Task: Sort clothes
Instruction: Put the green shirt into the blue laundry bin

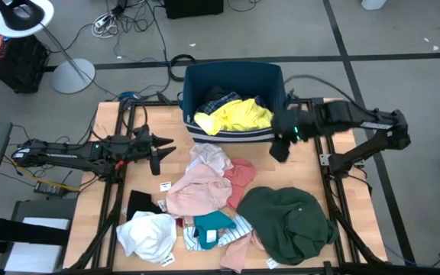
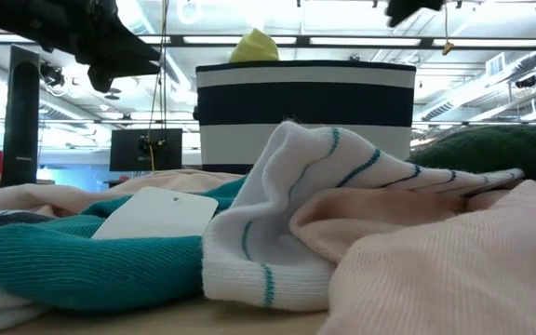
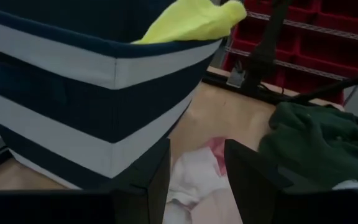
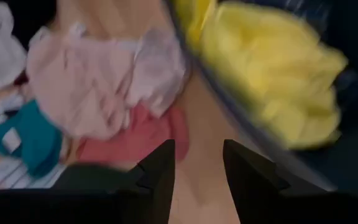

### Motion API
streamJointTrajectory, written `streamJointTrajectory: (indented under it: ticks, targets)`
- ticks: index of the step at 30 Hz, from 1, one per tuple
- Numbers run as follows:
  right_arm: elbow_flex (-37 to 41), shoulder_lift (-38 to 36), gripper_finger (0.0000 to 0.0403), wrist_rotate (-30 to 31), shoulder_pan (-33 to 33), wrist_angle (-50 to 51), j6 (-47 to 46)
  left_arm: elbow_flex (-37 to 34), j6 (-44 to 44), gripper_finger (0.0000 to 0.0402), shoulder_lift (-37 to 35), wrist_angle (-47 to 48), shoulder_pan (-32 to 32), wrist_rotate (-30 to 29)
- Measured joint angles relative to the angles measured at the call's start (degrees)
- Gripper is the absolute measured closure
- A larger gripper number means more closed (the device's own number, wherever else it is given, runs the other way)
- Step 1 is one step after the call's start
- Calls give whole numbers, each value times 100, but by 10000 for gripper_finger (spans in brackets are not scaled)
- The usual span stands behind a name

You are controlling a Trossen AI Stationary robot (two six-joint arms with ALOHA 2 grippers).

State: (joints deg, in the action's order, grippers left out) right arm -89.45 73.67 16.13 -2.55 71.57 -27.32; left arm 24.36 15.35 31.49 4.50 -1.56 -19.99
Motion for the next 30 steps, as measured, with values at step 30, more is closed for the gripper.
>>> streamJointTrajectory:
  ticks: [30]
  targets:
    - [4148,-437,267,-736,-3048,-732,-3834,-2,46,245,397,-91,0,780]
